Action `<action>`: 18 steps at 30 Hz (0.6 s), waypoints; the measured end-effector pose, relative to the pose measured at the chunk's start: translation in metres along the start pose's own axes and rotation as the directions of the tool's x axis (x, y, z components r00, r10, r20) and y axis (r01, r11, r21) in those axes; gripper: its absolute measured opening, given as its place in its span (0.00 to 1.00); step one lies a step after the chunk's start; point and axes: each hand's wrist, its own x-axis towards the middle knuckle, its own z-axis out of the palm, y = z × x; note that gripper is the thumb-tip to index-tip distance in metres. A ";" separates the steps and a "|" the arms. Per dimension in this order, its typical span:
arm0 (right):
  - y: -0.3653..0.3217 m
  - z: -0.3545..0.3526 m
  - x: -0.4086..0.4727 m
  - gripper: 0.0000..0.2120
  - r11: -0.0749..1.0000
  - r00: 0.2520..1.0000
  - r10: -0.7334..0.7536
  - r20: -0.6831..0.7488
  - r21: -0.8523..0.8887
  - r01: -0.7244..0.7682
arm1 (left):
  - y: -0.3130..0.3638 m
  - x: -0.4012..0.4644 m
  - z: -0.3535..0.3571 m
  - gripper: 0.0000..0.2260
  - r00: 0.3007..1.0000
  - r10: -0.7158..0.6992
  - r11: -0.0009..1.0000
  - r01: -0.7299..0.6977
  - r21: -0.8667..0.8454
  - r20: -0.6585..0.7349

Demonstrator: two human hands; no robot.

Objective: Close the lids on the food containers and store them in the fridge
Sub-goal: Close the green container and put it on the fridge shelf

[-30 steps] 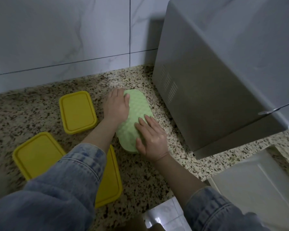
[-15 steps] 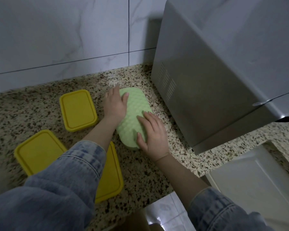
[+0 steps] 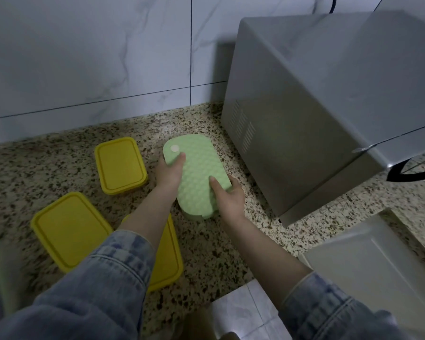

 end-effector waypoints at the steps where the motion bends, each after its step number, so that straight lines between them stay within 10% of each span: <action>1: 0.000 0.000 -0.001 0.27 1.000 1.000 0.009 -0.009 0.013 -0.009 | 0.001 -0.001 0.000 0.21 1.000 0.000 1.000 0.000 -0.018 0.017; 18: -0.072 -0.005 -0.026 0.23 0.966 0.981 -0.195 -0.004 0.174 0.193 | 0.059 -0.033 -0.011 0.27 0.986 0.055 0.941 0.001 -0.340 0.155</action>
